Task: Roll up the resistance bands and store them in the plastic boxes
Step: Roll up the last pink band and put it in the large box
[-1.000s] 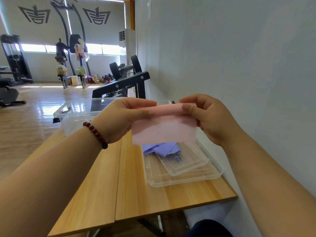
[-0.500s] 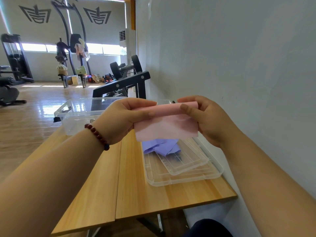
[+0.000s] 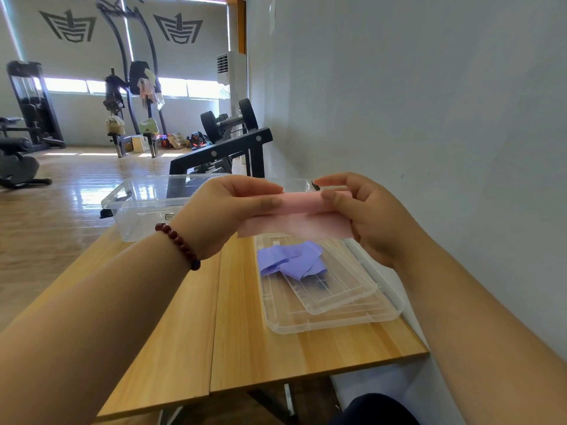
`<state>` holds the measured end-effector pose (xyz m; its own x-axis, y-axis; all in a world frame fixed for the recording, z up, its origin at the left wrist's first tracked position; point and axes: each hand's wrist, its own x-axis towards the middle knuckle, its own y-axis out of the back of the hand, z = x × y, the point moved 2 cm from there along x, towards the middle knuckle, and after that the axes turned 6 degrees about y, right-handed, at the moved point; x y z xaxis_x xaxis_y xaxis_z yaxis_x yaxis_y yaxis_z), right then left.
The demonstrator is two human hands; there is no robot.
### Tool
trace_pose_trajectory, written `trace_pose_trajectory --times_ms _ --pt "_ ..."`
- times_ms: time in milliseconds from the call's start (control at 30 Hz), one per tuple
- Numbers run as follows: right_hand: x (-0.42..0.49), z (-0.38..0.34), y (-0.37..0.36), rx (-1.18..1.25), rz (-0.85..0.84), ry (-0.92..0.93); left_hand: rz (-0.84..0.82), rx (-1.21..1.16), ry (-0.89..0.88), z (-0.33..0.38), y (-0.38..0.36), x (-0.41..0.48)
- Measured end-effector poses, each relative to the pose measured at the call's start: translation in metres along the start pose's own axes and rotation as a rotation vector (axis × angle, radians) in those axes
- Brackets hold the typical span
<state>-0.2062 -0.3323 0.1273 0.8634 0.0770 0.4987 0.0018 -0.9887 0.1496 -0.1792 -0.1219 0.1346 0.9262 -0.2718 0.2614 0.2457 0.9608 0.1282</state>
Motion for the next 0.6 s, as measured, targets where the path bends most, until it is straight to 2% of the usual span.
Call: trace_pose_trajectory --times_ms 133,300,500,600 --pt "-0.0004 -0.0015 0.0001 -0.056 0.061 0.05 -0.009 0.017 0.023 -0.0032 -0.0007 0.0002" --pt "-0.001 -0.0052 0.0006 -0.074 0.054 0.085 -0.015 0.014 0.067 -0.003 0.0007 -0.0005" --pt "0.0018 -0.0024 0.0008 0.039 0.032 -0.041 0.027 0.054 0.002 -0.0009 0.0017 -0.0015" --pt "0.0024 -0.0021 0.0021 0.054 0.057 -0.02 0.016 0.068 0.02 -0.0037 0.0013 -0.0013"
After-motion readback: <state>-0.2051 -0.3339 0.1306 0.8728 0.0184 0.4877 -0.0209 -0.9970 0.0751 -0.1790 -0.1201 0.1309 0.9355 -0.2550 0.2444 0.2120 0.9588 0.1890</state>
